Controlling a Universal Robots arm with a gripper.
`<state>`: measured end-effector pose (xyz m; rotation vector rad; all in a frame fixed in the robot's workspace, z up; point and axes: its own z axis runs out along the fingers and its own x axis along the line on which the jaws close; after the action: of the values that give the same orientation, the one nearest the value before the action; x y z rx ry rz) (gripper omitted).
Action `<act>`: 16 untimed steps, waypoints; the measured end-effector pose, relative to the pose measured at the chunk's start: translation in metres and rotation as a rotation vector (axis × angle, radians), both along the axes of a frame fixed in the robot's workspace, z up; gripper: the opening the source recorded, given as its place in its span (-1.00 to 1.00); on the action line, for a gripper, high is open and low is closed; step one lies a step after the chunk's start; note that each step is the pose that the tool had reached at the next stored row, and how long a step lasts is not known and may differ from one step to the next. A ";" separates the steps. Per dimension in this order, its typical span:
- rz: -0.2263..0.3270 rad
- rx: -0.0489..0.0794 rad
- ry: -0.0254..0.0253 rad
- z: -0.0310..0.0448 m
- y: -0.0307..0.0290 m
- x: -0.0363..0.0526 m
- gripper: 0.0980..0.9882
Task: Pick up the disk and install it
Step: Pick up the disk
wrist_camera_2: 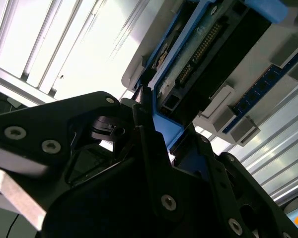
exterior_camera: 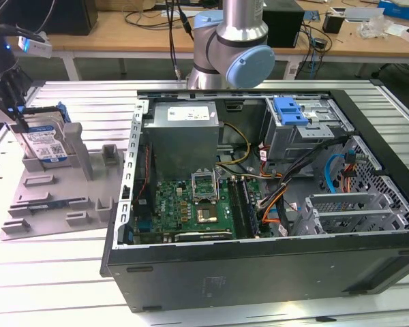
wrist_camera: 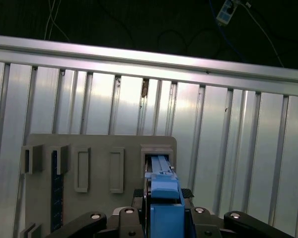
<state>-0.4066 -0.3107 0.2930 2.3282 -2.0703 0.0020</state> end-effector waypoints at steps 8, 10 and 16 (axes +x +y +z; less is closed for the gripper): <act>0.000 0.000 -0.0003 0.0025 0.0000 0.0000 -0.39; 0.000 0.000 -0.0002 0.0046 0.0000 0.0000 -0.39; 0.000 -0.001 -0.0001 0.0089 0.0000 0.0000 -0.39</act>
<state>-0.4066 -0.3107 0.3019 2.3280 -2.0699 0.0028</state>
